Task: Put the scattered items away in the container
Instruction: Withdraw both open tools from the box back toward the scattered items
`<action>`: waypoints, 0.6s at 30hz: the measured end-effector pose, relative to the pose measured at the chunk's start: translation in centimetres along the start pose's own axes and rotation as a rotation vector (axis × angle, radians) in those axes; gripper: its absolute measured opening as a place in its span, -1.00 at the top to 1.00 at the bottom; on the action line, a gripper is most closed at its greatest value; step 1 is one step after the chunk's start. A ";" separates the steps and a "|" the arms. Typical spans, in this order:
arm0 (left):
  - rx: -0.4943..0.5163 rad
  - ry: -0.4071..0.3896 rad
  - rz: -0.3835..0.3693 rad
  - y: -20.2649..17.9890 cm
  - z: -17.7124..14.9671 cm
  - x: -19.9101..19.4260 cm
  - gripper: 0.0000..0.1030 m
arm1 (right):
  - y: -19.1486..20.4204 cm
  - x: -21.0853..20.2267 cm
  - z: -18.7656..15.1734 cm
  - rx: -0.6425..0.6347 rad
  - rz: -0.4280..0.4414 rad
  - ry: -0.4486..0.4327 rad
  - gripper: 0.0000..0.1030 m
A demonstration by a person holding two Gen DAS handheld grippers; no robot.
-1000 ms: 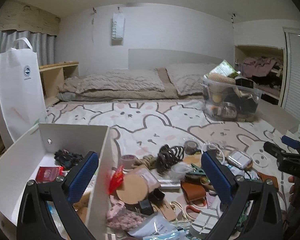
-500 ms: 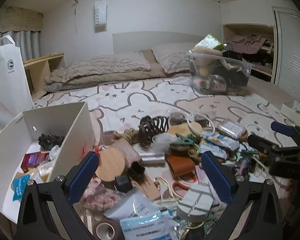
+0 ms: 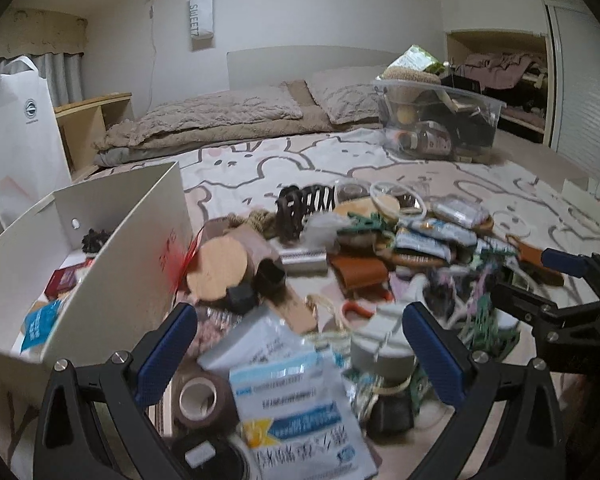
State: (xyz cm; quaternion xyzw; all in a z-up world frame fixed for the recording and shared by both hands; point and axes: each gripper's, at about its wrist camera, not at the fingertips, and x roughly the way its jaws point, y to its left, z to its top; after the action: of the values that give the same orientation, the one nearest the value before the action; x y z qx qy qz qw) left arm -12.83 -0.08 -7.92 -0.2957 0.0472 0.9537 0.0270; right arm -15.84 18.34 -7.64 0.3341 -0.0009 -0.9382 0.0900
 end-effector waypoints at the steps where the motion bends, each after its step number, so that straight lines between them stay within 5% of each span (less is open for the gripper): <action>1: -0.001 0.006 -0.003 0.0 -0.3 -0.1 -1.00 | 0.0 0.0 -0.3 0.000 -0.002 0.007 -1.00; 18: 0.011 0.080 -0.073 -1.7 -4.0 -1.5 -1.00 | 0.6 -0.1 -4.6 0.059 0.016 0.077 -1.00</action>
State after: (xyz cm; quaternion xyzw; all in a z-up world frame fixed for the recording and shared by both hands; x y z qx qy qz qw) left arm -9.22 1.16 -10.51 -0.3352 0.0426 0.9392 0.0613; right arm -12.77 18.05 -11.14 0.3722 -0.0276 -0.9236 0.0878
